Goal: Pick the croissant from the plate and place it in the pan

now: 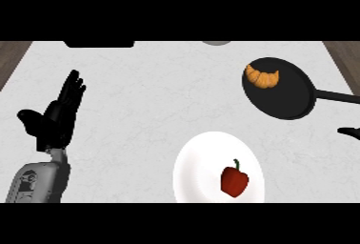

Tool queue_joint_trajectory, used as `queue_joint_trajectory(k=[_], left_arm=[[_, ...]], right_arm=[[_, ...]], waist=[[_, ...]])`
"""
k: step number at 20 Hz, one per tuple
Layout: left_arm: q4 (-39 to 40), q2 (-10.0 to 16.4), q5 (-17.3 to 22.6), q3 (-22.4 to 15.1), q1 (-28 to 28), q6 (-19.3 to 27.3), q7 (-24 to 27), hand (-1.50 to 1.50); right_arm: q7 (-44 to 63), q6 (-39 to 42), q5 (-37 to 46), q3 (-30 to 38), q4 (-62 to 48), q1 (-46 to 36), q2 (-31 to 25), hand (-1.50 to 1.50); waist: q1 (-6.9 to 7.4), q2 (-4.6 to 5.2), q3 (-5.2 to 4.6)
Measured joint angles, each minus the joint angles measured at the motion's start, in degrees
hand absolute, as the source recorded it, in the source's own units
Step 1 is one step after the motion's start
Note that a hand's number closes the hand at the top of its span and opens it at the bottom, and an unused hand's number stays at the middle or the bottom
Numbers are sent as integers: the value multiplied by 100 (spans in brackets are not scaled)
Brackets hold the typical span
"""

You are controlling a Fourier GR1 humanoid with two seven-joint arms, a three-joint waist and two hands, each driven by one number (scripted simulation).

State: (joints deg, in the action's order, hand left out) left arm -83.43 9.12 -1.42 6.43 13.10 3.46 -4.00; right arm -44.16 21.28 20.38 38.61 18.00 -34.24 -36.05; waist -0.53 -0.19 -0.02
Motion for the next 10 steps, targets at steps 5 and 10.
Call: queue_joint_trajectory(k=[5,10], left_arm=[[-55,112,57,103,-40,-65,-45,0],[-63,141,91,164,-92,-95,-4,0]], right_arm=[[201,415,-349,-31,718,708,-167,-150],[675,713,-739,-137,1924,1494,-4,-150]], waist=[[-73,-29,-9],[-97,-34,-14]])
